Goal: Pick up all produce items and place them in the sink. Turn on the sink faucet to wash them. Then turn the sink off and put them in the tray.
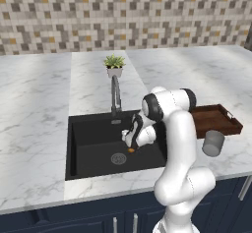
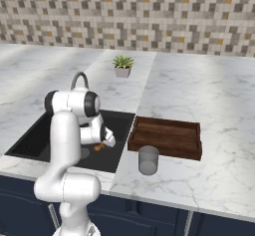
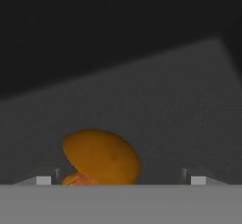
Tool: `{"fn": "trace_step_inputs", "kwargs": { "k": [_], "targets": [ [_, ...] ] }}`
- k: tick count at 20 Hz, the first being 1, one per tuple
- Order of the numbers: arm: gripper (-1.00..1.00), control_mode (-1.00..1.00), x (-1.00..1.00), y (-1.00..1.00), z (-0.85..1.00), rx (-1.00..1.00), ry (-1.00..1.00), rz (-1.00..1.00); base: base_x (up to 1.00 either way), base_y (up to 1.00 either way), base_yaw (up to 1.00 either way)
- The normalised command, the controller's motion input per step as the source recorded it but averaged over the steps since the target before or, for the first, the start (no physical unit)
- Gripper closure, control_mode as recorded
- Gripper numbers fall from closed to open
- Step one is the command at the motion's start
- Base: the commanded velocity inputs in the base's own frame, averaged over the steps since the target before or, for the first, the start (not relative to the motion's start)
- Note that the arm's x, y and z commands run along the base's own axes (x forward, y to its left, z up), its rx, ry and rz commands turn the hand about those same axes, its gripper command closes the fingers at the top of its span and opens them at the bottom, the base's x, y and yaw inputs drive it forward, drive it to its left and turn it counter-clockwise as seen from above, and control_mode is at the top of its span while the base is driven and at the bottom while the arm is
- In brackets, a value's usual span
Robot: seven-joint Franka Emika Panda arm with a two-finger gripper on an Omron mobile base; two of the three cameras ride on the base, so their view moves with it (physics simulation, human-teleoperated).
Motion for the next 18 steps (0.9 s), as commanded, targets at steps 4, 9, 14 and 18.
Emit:
{"fn": "trace_step_inputs", "kwargs": {
  "k": [4, 9, 14, 18],
  "targets": [
    [-1.00, -1.00, -0.39, -0.03, 0.49, 0.00, 0.00, 0.00, 0.00, 0.00, 0.00],
    [-1.00, -1.00, -0.42, -0.01, 0.82, 0.01, -0.02, 0.00, 0.00, 0.00, 0.00],
    [-1.00, -1.00, -0.21, 0.00, 1.00, 0.01, 0.00, 0.00, 0.00, 0.00, 0.00],
    [-1.00, -1.00, -0.16, 0.00, 0.86, 0.00, 0.00, 0.00, 0.00, 0.00, 0.00]
  ]
}}
